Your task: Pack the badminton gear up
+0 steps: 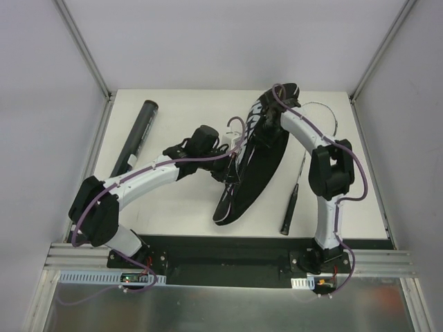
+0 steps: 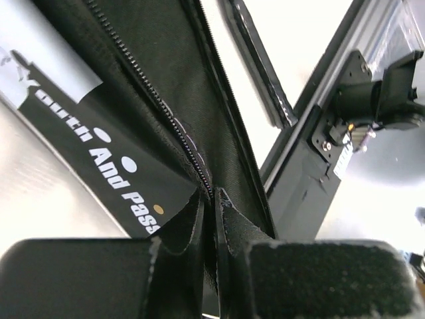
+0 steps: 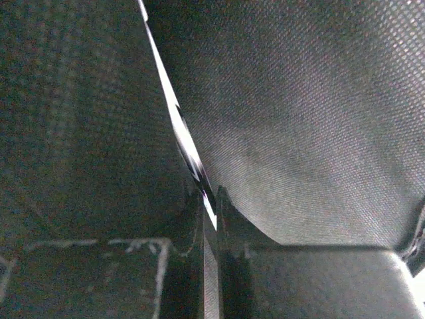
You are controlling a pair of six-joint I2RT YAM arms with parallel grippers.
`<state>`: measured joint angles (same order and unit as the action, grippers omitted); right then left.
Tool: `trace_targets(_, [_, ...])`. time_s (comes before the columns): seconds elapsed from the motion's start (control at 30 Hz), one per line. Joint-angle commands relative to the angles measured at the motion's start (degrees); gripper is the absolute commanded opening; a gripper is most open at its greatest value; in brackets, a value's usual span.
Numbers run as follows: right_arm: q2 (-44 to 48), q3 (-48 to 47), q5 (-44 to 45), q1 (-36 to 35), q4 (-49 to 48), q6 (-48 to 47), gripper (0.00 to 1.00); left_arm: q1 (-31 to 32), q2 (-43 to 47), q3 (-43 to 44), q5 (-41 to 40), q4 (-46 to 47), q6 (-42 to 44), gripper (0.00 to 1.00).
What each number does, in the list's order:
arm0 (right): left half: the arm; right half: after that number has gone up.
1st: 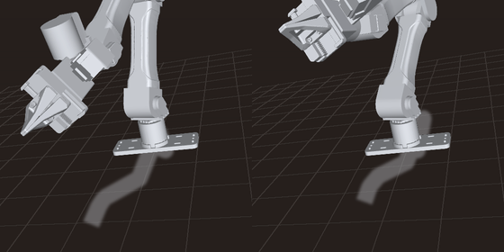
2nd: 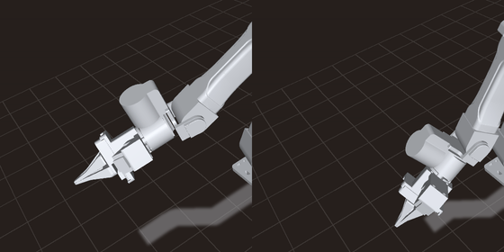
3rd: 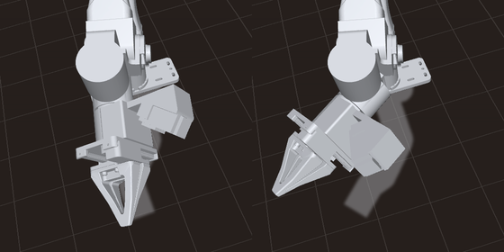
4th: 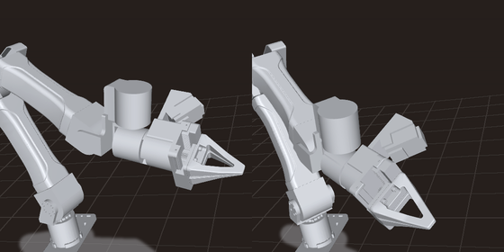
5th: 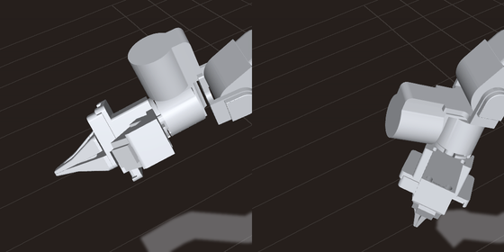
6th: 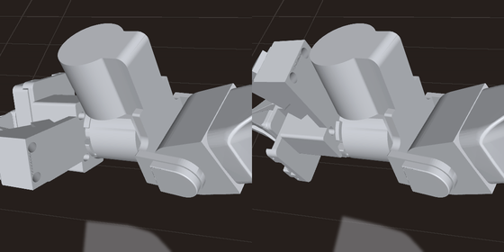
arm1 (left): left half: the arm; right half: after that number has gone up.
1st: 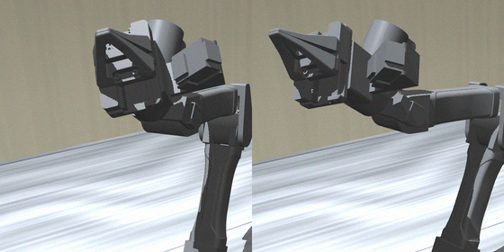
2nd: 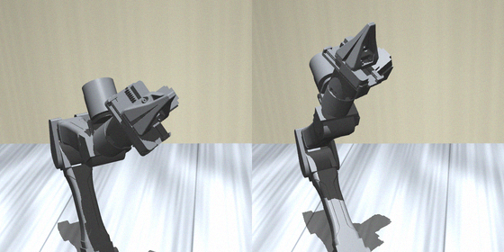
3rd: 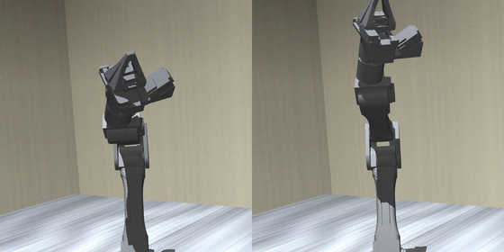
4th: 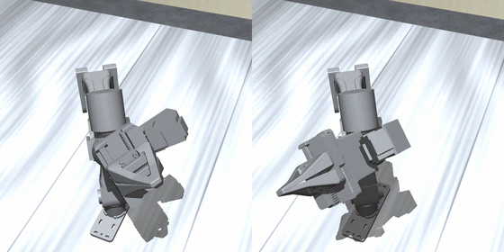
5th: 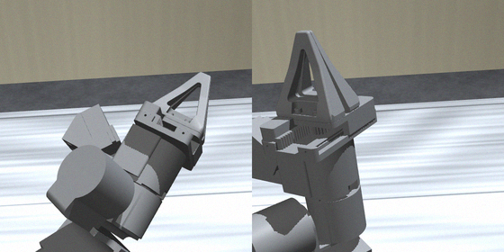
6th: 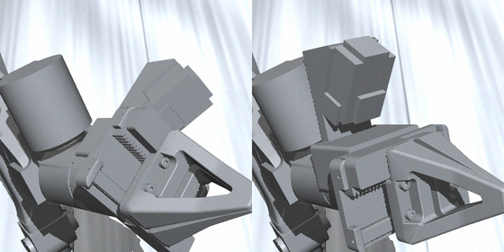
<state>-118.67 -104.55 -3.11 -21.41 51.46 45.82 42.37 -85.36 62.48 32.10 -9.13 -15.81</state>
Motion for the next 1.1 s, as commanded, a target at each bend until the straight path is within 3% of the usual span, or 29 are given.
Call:
trace_targets(0.0, [0.6,3.6,12.2,-2.4,-15.5,-3.5,0.02,3.8,-0.3,3.3,15.4,-9.0,-2.5,0.0])
trace_targets(0.17, [3.0,6.6,-3.4,-2.5,-17.3,-16.6,0.35,2.5,0.2,1.9,9.1,-9.0,-4.7,0.0])
trace_targets(0.2, [3.4,6.2,-7.0,-2.4,-14.4,-19.3,0.5,1.5,0.3,1.2,7.3,-8.8,-5.7,0.0])
trace_targets(0.33, [4.5,5.5,-14.8,-2.2,-4.2,-29.5,0.71,-0.9,1.1,-0.4,4.3,-8.9,-7.9,0.0])
trace_targets(0.4, [7.7,10.1,-16.1,-1.9,0.0,-33.1,0.75,-1.8,1.2,-0.8,3.5,-8.9,-8.6,0.0])
trace_targets(0.53, [17.0,22.3,-18.7,-0.5,-1.6,-34.7,0.79,-2.2,1.7,-0.9,1.9,-9.0,-9.1,0.0])
trace_targets(0.67, [25.2,30.9,-21.8,0.7,-6.5,-34.8,0.84,-2.3,2.2,-1.2,2.4,-8.9,-9.3,0.0])
trace_targets(0.73, [28.8,33.3,-24.9,0.8,-11.1,-32.5,0.91,-2.2,2.4,-1.6,2.9,-9.0,-9.2,0.0])
trace_targets(0.87, [27.1,33.3,-30.5,0.3,-25.1,-16.8,0.96,-2.2,3.2,-3.0,2.9,-8.9,-9.5,0.0])
trace_targets(1.07, [17.6,25.9,-29.8,-1.2,-30.5,-6.7,0.95,-2.2,4.3,-3.8,3.0,-8.9,-10.0,0.0])
